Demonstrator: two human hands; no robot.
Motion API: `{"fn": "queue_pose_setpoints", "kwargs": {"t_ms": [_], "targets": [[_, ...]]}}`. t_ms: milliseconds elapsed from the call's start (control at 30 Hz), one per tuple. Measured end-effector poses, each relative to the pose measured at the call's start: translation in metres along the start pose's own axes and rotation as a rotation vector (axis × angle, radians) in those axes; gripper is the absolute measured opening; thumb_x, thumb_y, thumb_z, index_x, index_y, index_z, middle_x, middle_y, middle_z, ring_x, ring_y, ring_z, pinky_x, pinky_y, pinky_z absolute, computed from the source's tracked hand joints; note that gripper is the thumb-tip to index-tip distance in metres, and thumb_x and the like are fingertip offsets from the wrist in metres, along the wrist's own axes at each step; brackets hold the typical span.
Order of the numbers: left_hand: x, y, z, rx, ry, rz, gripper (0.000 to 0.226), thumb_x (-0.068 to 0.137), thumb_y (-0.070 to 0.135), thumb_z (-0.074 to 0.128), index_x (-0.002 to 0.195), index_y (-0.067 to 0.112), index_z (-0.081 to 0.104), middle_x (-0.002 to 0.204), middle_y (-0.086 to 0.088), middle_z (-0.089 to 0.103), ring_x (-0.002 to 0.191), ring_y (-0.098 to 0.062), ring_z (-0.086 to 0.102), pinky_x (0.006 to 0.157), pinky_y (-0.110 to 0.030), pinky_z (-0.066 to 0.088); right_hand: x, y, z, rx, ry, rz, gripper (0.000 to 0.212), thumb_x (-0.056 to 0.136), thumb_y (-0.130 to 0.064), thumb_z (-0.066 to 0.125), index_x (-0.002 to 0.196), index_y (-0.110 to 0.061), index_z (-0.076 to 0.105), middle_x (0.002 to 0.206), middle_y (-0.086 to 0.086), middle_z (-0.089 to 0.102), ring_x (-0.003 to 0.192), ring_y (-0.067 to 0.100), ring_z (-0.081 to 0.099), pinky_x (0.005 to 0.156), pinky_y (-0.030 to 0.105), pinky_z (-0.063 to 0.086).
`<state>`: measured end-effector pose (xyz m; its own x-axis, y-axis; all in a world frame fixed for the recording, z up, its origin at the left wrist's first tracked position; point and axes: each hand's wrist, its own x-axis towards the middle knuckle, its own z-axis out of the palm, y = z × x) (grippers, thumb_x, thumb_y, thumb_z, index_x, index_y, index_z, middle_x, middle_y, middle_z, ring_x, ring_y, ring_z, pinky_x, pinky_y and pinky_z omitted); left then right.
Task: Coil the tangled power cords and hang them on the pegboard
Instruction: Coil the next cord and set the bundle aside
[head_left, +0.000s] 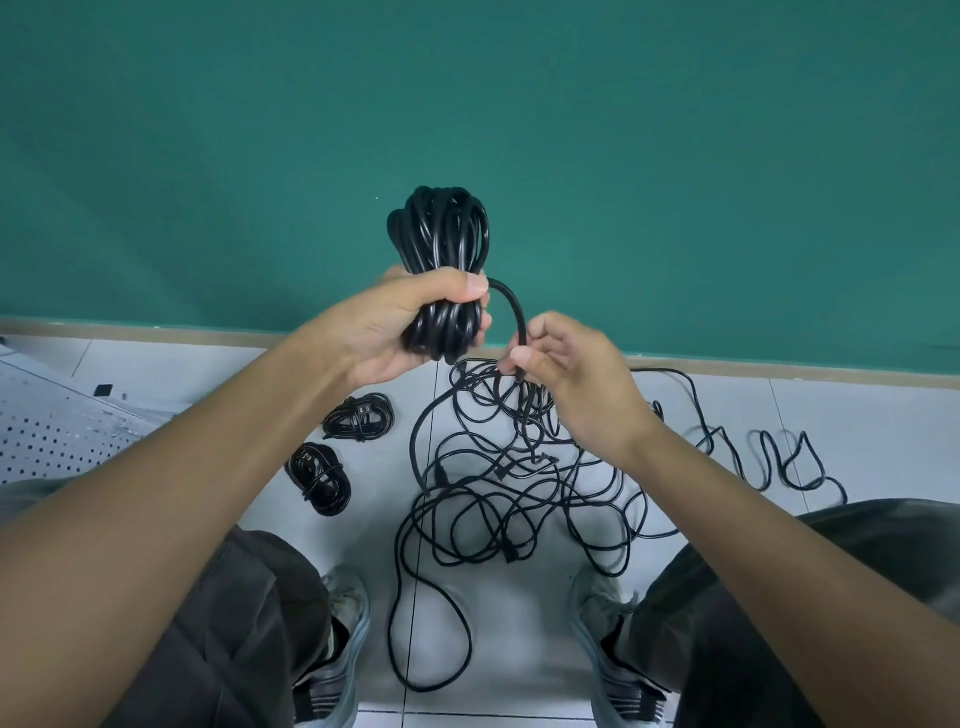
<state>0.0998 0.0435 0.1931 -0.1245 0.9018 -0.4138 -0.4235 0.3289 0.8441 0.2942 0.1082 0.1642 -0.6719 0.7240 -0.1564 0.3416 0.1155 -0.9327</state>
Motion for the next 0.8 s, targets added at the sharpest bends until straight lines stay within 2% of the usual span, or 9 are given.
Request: {"fn": "queue_pose_setpoints", "kwargs": {"t_ms": [100,167,300,367,433,500,600,700,800], "targets": [[-0.003,0.002,0.005,0.078,0.025,0.024,0.026,0.071,0.013,0.081,0.091,0.003,0.067,0.08,-0.007,0.073,0.073,-0.016,0.072,0.073,-0.029,0.063,0.001,-0.004,-0.005,0.16,0.13,0.015,0.007,0.101,-0.003,0.06,0.097,-0.006,0.066,0.092,0.009,0.073,0.084,0.019,0.073,0.081,0.032,0.062],[-0.004,0.001,0.009,0.133,-0.005,0.03,0.032,0.07,0.01,0.086,0.096,0.003,0.069,0.094,-0.008,0.078,0.083,-0.018,0.074,0.083,-0.033,0.063,0.003,-0.011,-0.009,0.242,0.206,0.021,0.008,0.098,-0.001,0.064,0.098,-0.005,0.07,0.094,0.013,0.072,0.081,0.021,0.073,0.074,0.031,0.063],[-0.003,-0.007,0.015,0.22,-0.036,0.054,0.039,0.075,0.004,0.082,0.112,0.003,0.068,0.118,-0.012,0.076,0.111,-0.026,0.073,0.095,-0.041,0.059,0.004,-0.026,-0.016,0.376,0.29,0.002,0.012,0.096,0.006,0.063,0.107,0.008,0.068,0.079,-0.002,0.072,0.069,0.013,0.075,0.061,0.024,0.06],[-0.002,-0.01,0.018,0.298,-0.009,0.118,0.034,0.082,-0.004,0.078,0.113,0.004,0.068,0.115,-0.01,0.077,0.112,-0.022,0.072,0.096,-0.036,0.058,0.004,-0.03,-0.017,0.407,0.303,0.001,0.009,0.096,0.006,0.063,0.104,0.005,0.067,0.071,-0.009,0.07,0.065,0.01,0.074,0.06,0.023,0.06],[-0.002,-0.01,0.021,0.372,-0.002,0.163,0.029,0.085,-0.006,0.076,0.109,0.008,0.07,0.106,-0.005,0.078,0.105,-0.017,0.073,0.093,-0.032,0.057,0.007,-0.033,-0.017,0.419,0.314,0.007,0.007,0.096,0.005,0.064,0.102,0.005,0.068,0.075,-0.003,0.069,0.065,0.012,0.074,0.06,0.025,0.06],[-0.002,-0.011,0.024,0.373,-0.016,0.168,0.037,0.079,0.0,0.079,0.114,0.007,0.069,0.112,-0.011,0.076,0.109,-0.024,0.073,0.096,-0.037,0.058,0.01,-0.036,-0.016,0.41,0.342,0.01,0.007,0.095,0.005,0.066,0.101,0.005,0.069,0.084,0.008,0.066,0.065,0.015,0.073,0.061,0.028,0.061],[-0.004,-0.013,0.03,0.334,-0.062,0.147,0.05,0.077,0.005,0.074,0.125,0.002,0.064,0.124,-0.02,0.071,0.118,-0.031,0.069,0.105,-0.048,0.054,0.015,-0.039,-0.016,0.399,0.377,0.006,0.004,0.093,0.004,0.069,0.094,0.001,0.071,0.085,0.014,0.067,0.063,0.016,0.071,0.058,0.029,0.061],[-0.006,-0.014,0.033,0.316,-0.109,0.171,0.044,0.085,-0.007,0.069,0.127,0.007,0.062,0.117,-0.01,0.076,0.117,-0.025,0.071,0.106,-0.043,0.053,0.019,-0.039,-0.017,0.363,0.406,-0.017,0.009,0.092,0.002,0.072,0.087,-0.006,0.073,0.084,0.013,0.071,0.07,0.024,0.073,0.059,0.037,0.063],[-0.008,-0.01,0.038,0.348,-0.114,0.218,0.04,0.091,-0.013,0.063,0.115,0.02,0.066,0.104,0.0,0.079,0.11,-0.021,0.073,0.098,-0.036,0.056,0.022,-0.04,-0.019,0.277,0.448,-0.066,0.018,0.09,-0.003,0.075,0.079,-0.017,0.073,0.079,0.004,0.072,0.075,0.026,0.073,0.062,0.041,0.064]]}}
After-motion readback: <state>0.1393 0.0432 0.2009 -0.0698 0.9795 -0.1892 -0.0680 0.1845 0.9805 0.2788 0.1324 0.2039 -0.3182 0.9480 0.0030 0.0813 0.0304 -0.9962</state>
